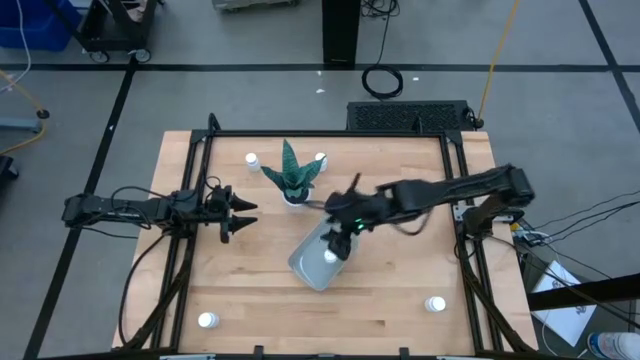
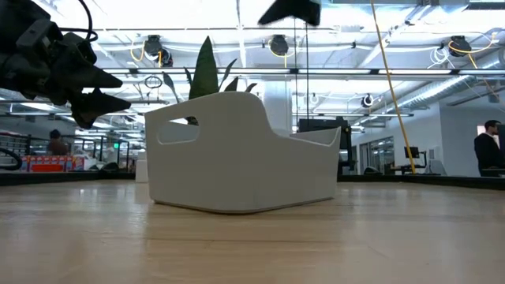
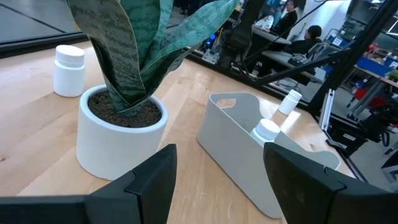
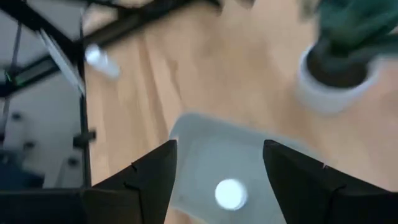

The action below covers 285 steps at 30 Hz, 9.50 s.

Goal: Pick and place pill bottles into a basket
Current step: Put the white medicine bottle into the gray bin

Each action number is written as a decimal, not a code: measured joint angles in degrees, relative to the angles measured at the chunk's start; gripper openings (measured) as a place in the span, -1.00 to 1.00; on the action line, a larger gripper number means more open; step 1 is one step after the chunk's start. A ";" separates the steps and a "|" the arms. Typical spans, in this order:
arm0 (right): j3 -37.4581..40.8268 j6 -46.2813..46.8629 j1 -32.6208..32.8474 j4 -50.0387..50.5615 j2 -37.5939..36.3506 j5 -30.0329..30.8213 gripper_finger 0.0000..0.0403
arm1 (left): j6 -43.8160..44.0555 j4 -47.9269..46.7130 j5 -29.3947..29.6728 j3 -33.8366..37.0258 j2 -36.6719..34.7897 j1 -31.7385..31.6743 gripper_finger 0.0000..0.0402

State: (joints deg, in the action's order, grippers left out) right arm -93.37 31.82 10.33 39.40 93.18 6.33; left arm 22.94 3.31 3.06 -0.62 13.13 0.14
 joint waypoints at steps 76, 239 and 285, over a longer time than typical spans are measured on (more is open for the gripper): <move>92.50 -10.45 -14.30 -60.19 -92.82 -17.06 0.14 | 15.52 26.16 4.72 0.02 -0.02 -0.02 0.22; 92.57 -8.62 -13.99 -55.34 -92.52 -16.92 0.15 | 5.18 -56.78 -5.57 -65.39 82.04 -49.34 0.22; 92.50 -8.62 -13.97 -55.34 -92.51 -16.92 0.14 | -1.72 -61.06 -4.52 -65.46 69.75 -49.66 -0.19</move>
State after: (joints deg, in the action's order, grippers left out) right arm -0.86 23.20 -3.64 -15.94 0.67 -10.59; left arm 21.22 -57.74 -1.45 -66.08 82.87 -49.52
